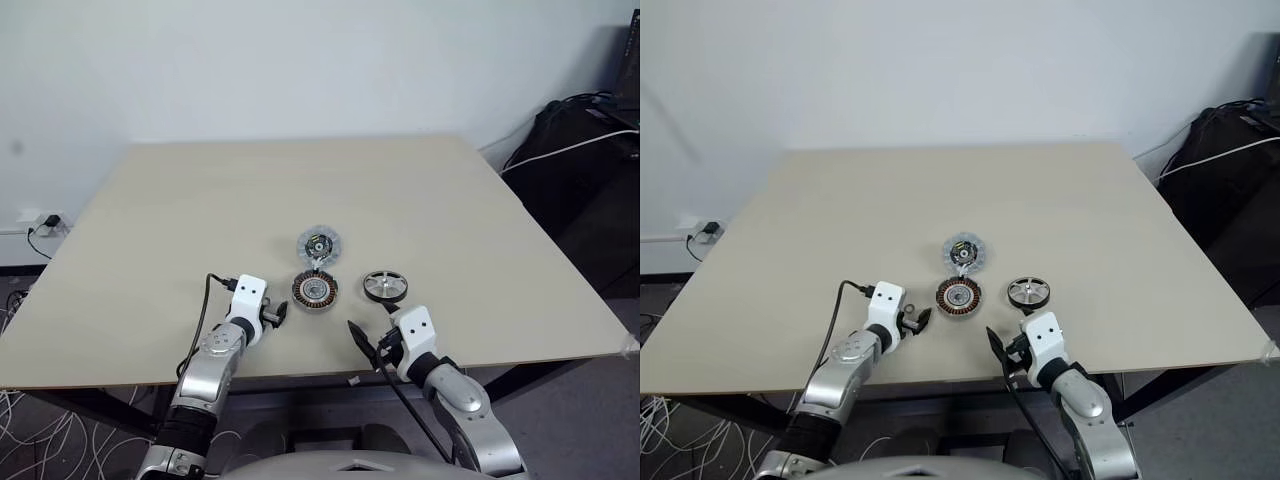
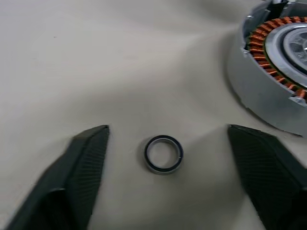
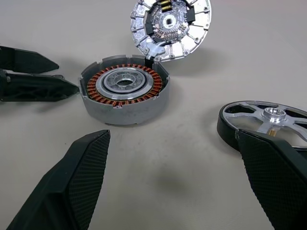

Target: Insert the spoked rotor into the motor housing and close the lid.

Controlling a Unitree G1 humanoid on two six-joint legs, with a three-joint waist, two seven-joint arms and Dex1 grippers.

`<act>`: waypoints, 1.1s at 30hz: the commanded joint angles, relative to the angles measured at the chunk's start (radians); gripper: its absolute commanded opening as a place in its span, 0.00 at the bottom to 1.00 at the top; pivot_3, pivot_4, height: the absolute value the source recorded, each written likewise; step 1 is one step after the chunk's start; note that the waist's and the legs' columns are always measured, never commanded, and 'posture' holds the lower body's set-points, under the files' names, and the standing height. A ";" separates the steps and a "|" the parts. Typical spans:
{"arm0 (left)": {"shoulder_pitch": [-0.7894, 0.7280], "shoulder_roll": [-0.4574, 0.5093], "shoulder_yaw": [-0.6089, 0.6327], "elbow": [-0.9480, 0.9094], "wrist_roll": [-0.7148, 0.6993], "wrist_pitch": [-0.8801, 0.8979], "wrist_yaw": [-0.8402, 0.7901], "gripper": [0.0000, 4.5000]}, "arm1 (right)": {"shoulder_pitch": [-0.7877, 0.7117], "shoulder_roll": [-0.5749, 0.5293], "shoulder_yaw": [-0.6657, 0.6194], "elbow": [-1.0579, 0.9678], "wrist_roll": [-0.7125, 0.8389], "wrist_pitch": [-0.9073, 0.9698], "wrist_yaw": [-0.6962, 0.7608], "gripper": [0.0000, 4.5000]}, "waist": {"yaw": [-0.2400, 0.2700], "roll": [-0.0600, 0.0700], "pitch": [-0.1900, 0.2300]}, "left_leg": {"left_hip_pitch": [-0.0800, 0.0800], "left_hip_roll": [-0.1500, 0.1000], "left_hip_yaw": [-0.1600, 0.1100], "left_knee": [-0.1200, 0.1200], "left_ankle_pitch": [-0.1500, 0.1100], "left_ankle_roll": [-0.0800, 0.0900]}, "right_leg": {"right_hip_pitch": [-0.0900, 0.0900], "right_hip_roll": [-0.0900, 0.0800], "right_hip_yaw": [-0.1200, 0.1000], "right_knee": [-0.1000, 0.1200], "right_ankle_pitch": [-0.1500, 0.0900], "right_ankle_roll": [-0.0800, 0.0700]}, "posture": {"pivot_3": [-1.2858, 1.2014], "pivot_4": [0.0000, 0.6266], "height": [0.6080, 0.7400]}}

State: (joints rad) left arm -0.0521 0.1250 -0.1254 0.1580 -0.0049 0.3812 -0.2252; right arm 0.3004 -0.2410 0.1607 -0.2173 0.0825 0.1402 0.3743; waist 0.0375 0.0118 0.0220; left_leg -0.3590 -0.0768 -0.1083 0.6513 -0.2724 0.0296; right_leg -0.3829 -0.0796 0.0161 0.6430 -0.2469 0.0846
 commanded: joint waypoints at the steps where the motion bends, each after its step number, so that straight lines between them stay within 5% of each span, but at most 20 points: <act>1: 0.005 0.007 0.002 0.007 0.009 0.019 0.004 0.65 | -0.015 0.001 -0.005 -0.026 0.005 -0.024 0.004 1.00 | 0.000 0.000 0.000 | 0.000 0.000 0.000 0.000 0.000 0.000 | 0.000 0.000 0.000 0.000 0.000 0.000 | 0.52 0.00 1.00; 8: 0.008 0.011 0.003 0.002 0.009 0.024 0.006 0.15 | -0.016 0.003 -0.006 -0.024 0.005 -0.025 0.001 1.00 | 0.000 0.000 -0.001 | 0.000 0.000 0.000 0.000 0.000 0.000 | 0.000 0.000 0.000 0.000 0.000 0.000 | 0.52 0.00 1.00; 20: 0.008 0.000 0.037 -0.128 0.007 -0.032 0.060 0.15 | -0.017 0.003 -0.008 -0.017 0.007 -0.028 0.001 1.00 | 0.000 -0.002 0.001 | -0.001 0.000 0.000 0.000 0.000 0.000 | -0.001 0.000 0.000 0.000 0.000 0.000 | 0.52 0.00 1.00; 33: -0.111 -0.045 -0.089 -0.226 -0.021 -0.010 -0.057 0.15 | -0.011 0.005 -0.009 -0.016 0.008 -0.032 0.004 1.00 | 0.002 -0.004 0.001 | -0.002 -0.001 0.000 0.000 0.000 0.000 | -0.001 0.000 0.000 -0.001 0.001 -0.001 | 0.52 0.00 1.00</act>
State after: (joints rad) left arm -0.1379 0.0811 -0.2005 -0.0419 -0.0118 0.3565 -0.2591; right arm 0.2976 -0.2401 0.1598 -0.2080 0.0841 0.1318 0.3796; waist 0.0399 0.0083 0.0235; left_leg -0.3610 -0.0774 -0.1085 0.6515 -0.2724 0.0296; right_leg -0.3840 -0.0795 0.0162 0.6425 -0.2457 0.0835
